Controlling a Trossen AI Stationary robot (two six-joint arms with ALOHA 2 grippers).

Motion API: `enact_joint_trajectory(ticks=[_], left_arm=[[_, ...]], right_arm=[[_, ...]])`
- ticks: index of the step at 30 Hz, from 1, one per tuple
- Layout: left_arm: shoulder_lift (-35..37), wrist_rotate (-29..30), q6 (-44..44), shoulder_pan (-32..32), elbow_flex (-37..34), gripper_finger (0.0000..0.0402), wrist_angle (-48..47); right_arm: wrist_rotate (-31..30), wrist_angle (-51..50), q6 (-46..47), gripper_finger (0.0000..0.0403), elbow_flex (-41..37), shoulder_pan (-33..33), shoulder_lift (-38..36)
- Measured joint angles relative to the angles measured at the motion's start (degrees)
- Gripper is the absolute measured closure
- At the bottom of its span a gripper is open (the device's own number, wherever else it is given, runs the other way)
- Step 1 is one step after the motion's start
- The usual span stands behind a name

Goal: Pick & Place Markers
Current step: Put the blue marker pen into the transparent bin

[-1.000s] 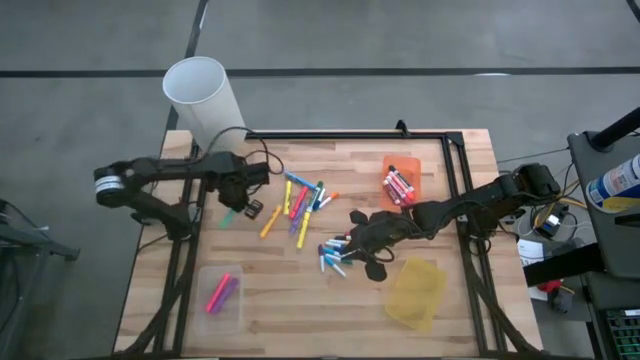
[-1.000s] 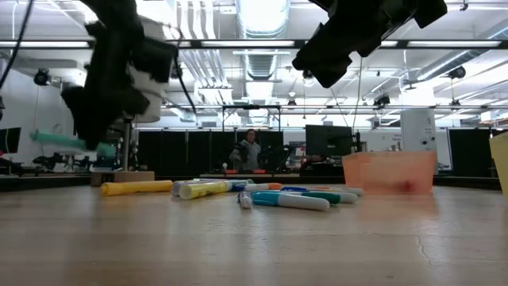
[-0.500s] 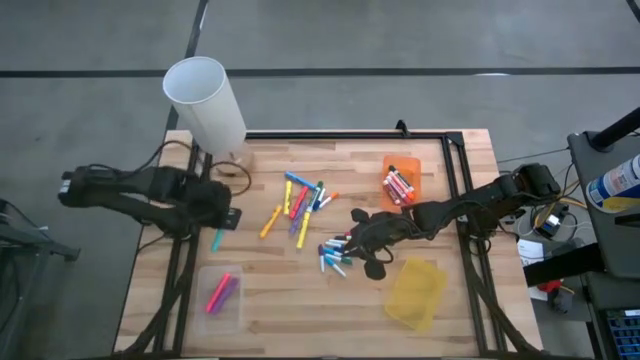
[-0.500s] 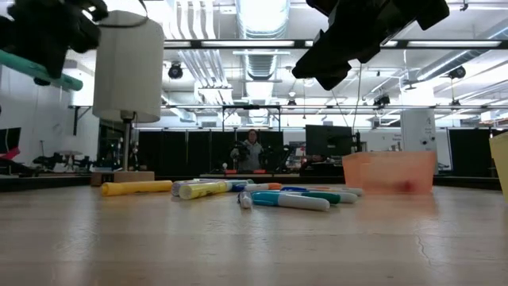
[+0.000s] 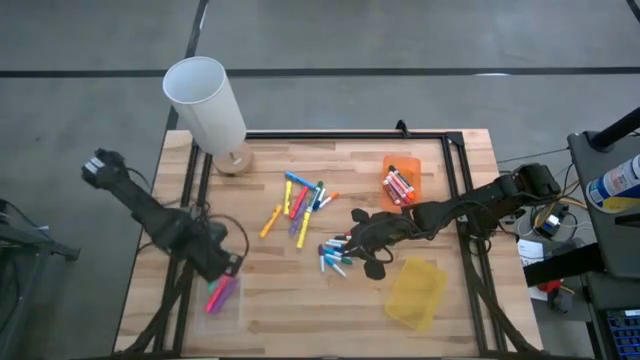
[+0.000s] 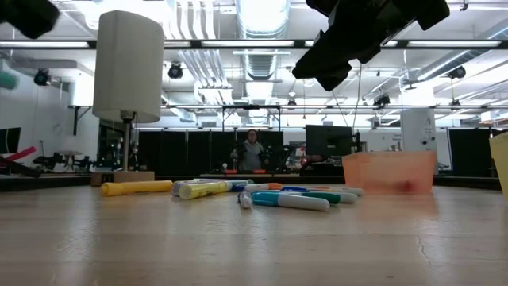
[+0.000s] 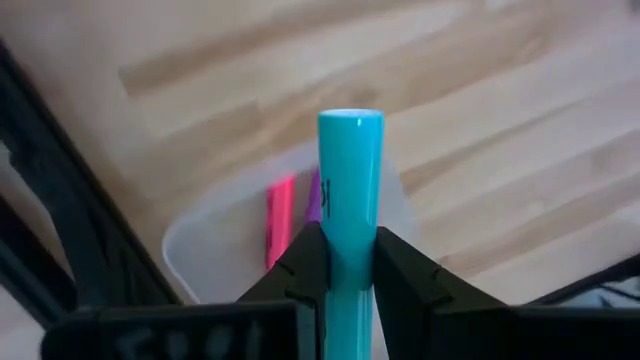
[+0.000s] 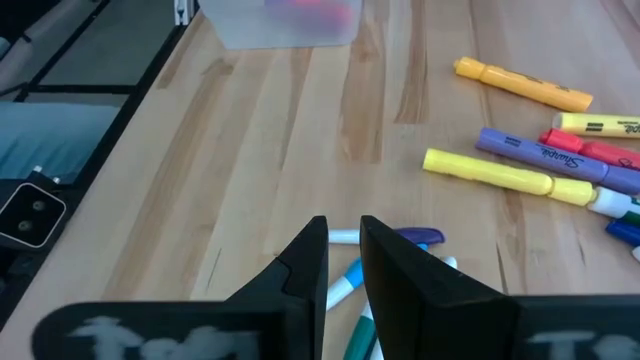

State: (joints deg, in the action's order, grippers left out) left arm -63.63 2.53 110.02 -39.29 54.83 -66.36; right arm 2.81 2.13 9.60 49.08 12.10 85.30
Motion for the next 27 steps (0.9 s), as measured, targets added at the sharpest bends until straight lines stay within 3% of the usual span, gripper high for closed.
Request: enact_joint_trajectory(ticks=[7, 19, 27], left_arm=[[-7.6, 0.0, 5.4, -5.4, 0.0, 0.0347, 5.3], [-14.9, -4.8, 1.5, -5.7, -1.1, 0.0344, 8.9], [-15.9, -8.2, 0.5, -5.7, -2.6, 0.03, 8.4]], right_arm=[[0.0, 0.1, 0.4, 0.0346, 0.0, 0.0, 0.0], [0.0, 0.1, 0.9, 0.0346, 0.0, 0.8, 0.0], [0.0, 0.3, 2.0, 0.0346, 0.0, 1.2, 0.0]])
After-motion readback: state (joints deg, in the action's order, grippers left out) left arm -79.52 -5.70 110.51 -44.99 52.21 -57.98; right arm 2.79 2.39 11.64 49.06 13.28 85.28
